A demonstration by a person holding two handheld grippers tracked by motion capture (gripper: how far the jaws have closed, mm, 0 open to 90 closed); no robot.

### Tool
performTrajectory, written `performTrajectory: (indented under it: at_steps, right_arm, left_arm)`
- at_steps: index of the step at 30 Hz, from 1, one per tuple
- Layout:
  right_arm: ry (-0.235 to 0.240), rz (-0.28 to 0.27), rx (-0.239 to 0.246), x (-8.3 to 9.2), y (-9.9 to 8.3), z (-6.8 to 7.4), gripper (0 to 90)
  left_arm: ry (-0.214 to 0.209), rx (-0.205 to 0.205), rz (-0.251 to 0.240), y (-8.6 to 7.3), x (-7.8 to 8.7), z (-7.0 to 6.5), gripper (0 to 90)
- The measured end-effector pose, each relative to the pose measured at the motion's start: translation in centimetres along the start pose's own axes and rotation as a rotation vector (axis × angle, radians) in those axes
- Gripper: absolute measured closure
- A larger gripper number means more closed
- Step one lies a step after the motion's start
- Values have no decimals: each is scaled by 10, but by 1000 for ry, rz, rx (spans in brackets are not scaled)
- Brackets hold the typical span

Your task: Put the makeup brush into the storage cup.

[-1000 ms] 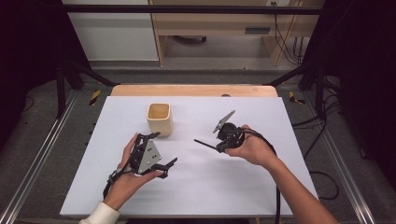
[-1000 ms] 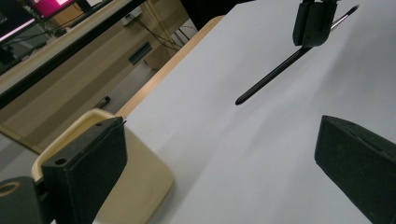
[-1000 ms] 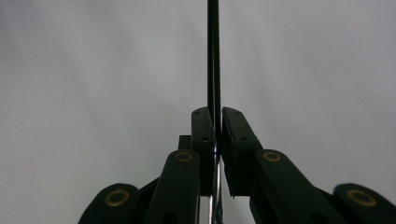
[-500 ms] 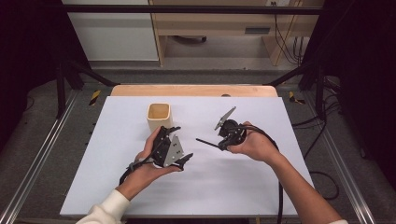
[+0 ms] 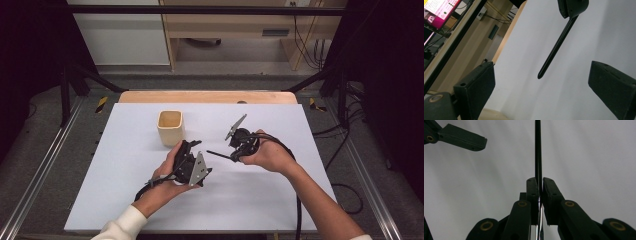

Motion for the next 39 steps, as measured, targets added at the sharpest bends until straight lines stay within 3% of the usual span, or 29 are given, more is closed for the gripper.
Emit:
performTrajectory:
  at_steps: [5, 12, 28, 39]
  right_arm:
    - [5, 9, 8, 2, 2, 4, 838]
    - [26, 18, 13, 1, 5, 9, 838]
    - [76, 1, 45, 1, 14, 18, 838]
    - [101, -8, 49, 3, 19, 23, 838]
  left_arm:
    - [1, -25, -11, 3, 0, -3, 90]
    - [-31, -31, -24, 5, -7, -9, 147]
    - [-50, -78, -43, 10, -14, -20, 484]
    - [-61, -88, -48, 8, -13, -20, 597]
Point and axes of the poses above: each handheld gripper's, and its own axes: x roughly backward along the jaws, y roughly out of its top, z roughly to its left, the point moved 1 cm from there along -x, roughly forward along the jaws, and after that the axes turned 6 degrees about y, right-handed, at the moved point
